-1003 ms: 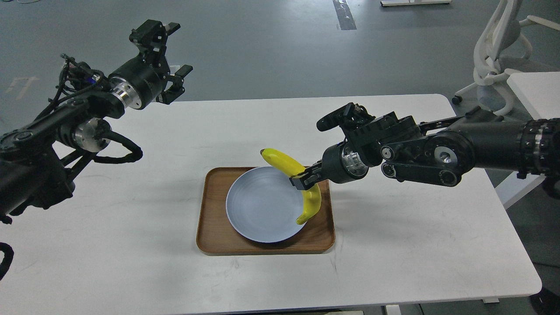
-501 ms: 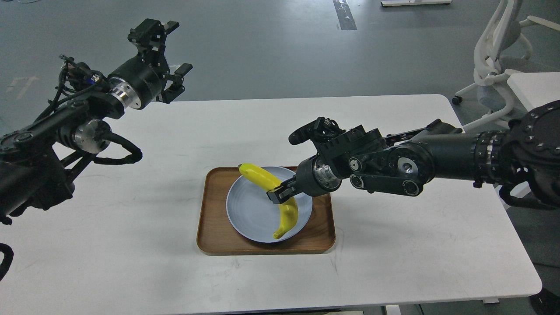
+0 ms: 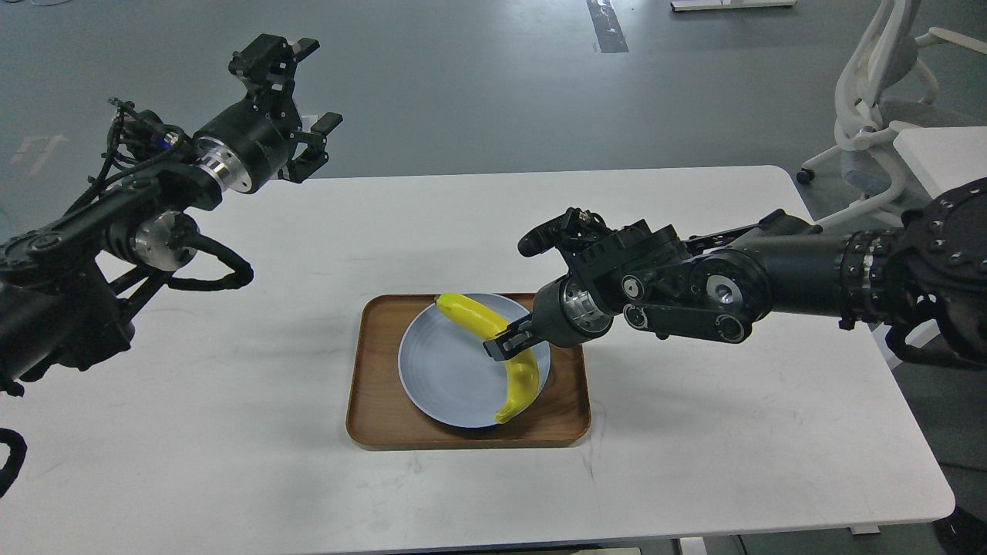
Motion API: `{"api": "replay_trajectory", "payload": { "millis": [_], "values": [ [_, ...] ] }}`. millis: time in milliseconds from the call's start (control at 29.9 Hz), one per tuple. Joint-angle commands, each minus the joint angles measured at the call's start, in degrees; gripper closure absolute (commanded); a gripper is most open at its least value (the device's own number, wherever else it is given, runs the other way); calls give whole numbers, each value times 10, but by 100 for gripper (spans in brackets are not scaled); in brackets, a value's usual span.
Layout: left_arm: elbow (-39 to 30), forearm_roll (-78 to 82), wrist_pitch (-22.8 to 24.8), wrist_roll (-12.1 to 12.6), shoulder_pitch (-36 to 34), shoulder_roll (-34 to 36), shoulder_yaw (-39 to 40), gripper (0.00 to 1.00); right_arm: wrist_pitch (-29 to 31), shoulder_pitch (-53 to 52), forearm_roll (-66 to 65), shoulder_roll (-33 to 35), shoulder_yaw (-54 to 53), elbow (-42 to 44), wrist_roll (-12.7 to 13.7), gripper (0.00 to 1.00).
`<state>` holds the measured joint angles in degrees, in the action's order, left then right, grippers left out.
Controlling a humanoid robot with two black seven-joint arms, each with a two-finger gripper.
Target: Place banana on plate with both arms
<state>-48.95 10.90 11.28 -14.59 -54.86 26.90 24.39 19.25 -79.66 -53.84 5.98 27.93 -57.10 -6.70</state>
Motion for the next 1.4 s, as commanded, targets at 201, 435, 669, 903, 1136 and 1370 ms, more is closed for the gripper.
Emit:
{"api": "replay_trajectory", "payload": {
  "millis": [201,435,669,903,1136,1370],
  "values": [
    [0,-5,1,6,-7,0,1,2,22,-11,41,15,-12,-5,5,1],
    [0,-5,-4,7,-6,-4,1,2,34,-38,70,82,-84,1,6,1],
    [0,-18,4,4,0,-11,11,2,25,13,281,148,-238,52,6,2],
    [5,-61,24,3,33,-23,36,2,-23,167,428,168,-500,107,6,2],
    [6,-82,44,3,82,-23,74,2,-52,257,512,155,-634,131,10,2],
    [4,-96,61,0,108,-23,94,2,-99,285,523,129,-659,131,23,1]
  ]
}}
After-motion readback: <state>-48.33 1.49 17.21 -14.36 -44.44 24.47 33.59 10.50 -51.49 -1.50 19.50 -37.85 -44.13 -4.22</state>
